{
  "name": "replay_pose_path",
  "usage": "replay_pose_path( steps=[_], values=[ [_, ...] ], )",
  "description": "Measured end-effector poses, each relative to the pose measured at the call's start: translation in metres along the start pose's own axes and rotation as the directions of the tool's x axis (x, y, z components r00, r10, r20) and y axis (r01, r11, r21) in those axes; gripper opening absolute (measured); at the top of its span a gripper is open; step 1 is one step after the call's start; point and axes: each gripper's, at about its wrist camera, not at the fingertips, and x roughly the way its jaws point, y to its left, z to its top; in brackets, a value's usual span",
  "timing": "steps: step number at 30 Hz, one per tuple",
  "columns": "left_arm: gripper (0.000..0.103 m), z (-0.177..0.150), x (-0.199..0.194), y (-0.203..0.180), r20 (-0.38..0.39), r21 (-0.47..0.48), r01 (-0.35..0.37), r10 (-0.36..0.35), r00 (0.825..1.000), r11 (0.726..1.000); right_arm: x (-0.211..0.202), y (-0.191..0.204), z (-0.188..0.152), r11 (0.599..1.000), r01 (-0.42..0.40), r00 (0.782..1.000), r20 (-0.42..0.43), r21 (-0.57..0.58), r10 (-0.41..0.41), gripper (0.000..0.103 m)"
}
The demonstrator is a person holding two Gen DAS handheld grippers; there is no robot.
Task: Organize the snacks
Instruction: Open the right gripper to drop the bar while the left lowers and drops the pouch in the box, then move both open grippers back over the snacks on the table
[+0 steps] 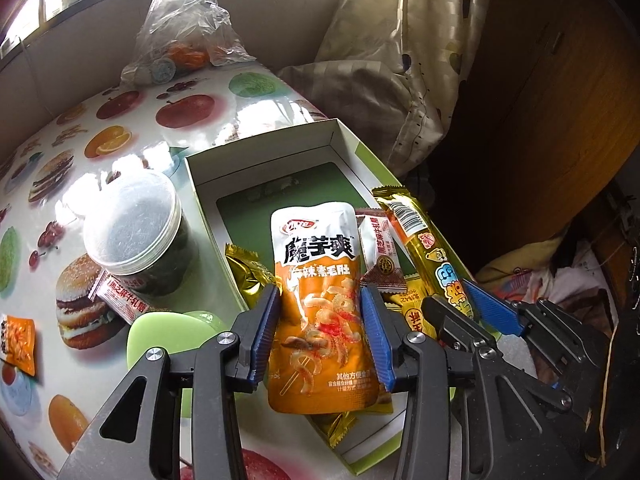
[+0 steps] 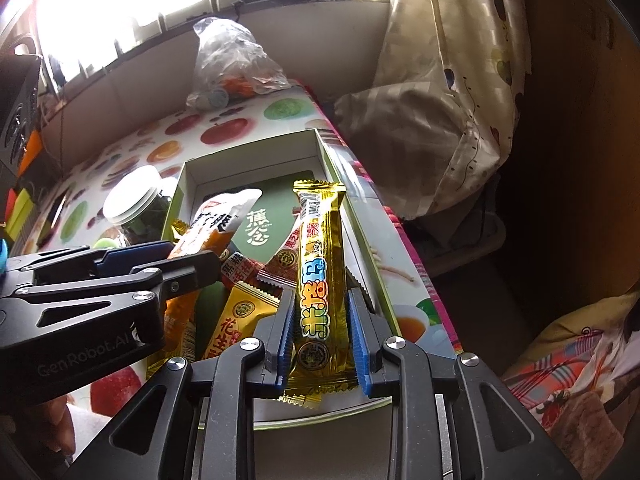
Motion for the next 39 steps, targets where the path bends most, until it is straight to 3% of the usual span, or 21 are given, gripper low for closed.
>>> replay_pose_path(
  steps=[19, 39],
  values=[
    [0.051, -0.005, -0.019, 0.003, 0.032, -0.009, 0.01, -0.01, 0.999, 1.0, -0.016, 0.005, -0.002, 1.0, 0.011, 0.999, 0.036, 0.004, -0.011, 0.047],
    [0.051, -0.024, -0.076, 0.013, 0.144, -0.02, 0.008, -0.006, 0.99, 1.0, -0.05, 0.022, -0.008, 1.0, -0.001, 0.995, 0.099, 0.026, -0.002, 0.05]
  ],
)
